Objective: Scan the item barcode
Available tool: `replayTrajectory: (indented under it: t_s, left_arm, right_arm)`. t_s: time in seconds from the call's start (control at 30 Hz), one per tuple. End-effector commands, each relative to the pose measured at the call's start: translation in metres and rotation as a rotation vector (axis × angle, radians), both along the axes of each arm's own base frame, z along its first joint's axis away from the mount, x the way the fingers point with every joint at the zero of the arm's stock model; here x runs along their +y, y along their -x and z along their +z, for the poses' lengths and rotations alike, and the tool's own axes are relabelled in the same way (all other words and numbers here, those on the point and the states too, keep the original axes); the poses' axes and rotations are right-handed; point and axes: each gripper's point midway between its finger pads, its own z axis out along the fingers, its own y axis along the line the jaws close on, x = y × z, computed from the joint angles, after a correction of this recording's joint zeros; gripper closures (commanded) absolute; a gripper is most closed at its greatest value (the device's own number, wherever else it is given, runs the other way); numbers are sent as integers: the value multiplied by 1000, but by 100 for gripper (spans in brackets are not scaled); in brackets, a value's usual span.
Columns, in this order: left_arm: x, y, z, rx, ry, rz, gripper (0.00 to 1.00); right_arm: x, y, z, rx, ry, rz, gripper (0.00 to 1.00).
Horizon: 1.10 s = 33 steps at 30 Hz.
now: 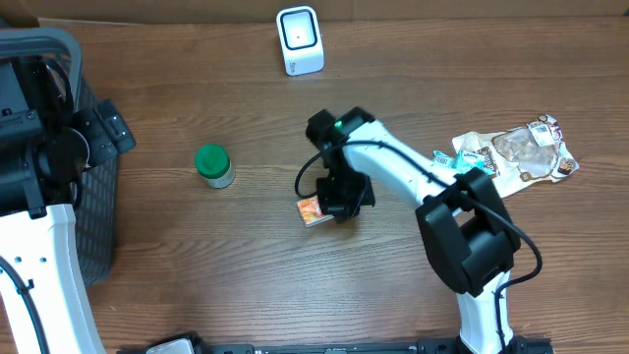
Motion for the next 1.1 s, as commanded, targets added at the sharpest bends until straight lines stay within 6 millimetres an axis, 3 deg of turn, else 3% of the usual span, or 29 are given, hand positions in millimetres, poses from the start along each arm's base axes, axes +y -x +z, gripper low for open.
replayTrajectory:
  t_s: [0.0,0.13,0.33,0.47,0.63,0.73,0.93,1.07]
  left_arm:
    - [1,0,5,-20,4,11,0]
    - [1,0,5,-20,4,11,0]
    - [1,0,5,-20,4,11,1]
    - [1,0,5,-20,4,11,1]
    - [1,0,5,-20,5,11,0]
    - [1,0,5,-20,4,11,0]
    - [1,0,5,-20,4,11,1]
    - [1,0,5,-20,4,11,0]
  right_arm:
    - [6,10,-14,-4,7,28,96]
    - [1,2,-25,-58,36,39,96]
    - [-27,-49,-28,-320,216,98,96]
    - [-4,-66,-27,-379,108,188,96]
    - [50,-79,-18,-434,-168,298,96]
    - [69,-90,-12,-485,-264,314,92]
    - [65,-107,4,-507,-272,281,88]
    - [54,-106,27,-438,-298,240,75]
